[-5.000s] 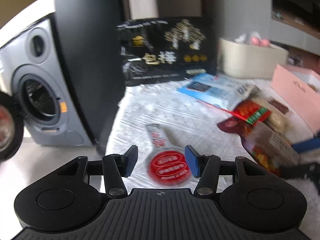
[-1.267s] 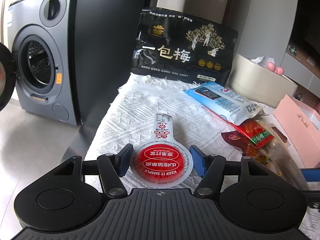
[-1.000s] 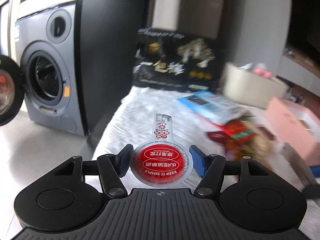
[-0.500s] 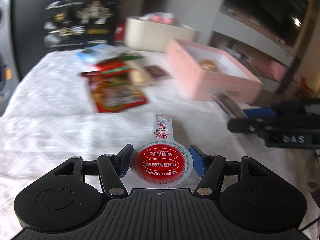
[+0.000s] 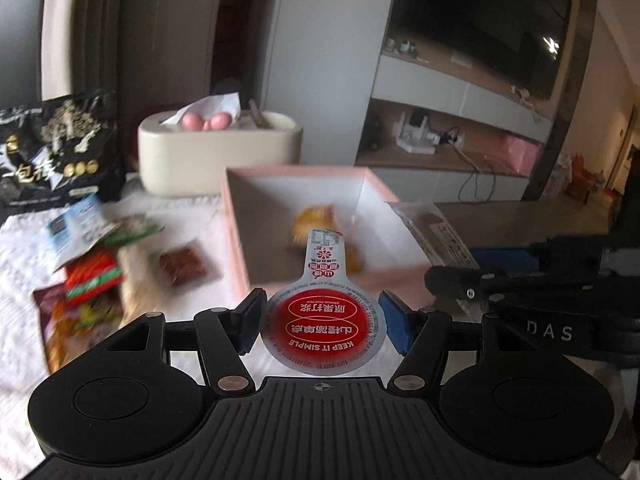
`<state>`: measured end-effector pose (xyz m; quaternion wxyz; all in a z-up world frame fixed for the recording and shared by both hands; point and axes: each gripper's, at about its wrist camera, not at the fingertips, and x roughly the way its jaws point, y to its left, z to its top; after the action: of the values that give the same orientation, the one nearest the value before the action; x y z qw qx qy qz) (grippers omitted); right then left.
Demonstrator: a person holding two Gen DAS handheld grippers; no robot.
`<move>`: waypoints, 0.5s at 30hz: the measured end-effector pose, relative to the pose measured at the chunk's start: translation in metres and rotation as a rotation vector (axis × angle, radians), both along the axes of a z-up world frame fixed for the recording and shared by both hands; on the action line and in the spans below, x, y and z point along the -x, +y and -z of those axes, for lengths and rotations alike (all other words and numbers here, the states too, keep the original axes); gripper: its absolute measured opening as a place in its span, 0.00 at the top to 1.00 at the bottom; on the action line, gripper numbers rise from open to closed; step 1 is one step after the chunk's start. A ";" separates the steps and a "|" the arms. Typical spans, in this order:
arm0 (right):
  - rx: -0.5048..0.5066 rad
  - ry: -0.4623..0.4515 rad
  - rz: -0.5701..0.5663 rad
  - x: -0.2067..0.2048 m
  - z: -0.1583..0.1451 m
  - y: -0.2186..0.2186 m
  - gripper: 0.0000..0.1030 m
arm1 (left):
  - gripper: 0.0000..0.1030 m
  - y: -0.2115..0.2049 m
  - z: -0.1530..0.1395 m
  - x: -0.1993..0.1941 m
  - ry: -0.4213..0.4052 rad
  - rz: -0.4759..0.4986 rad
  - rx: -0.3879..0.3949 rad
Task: Organize snacks
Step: 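Carry the red cup and biscuit packet with both tools over the pink box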
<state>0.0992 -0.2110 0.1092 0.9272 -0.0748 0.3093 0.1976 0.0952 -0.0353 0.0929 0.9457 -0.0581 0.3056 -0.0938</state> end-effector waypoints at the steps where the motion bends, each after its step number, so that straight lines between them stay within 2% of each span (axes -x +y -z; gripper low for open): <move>1: -0.011 0.001 0.012 -0.008 -0.002 -0.004 0.62 | 0.34 -0.003 -0.003 -0.007 -0.011 -0.002 -0.004; 9: -0.003 -0.020 0.080 -0.063 0.000 -0.002 0.62 | 0.34 -0.008 -0.011 -0.056 -0.055 -0.046 -0.035; 15: 0.004 0.021 0.112 -0.093 0.020 0.003 0.62 | 0.34 -0.005 0.002 -0.079 -0.019 -0.064 -0.045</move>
<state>0.1922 -0.2084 0.0890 0.9333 -0.0572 0.3232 0.1458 0.1742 -0.0407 0.0908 0.9521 -0.0456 0.2968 -0.0573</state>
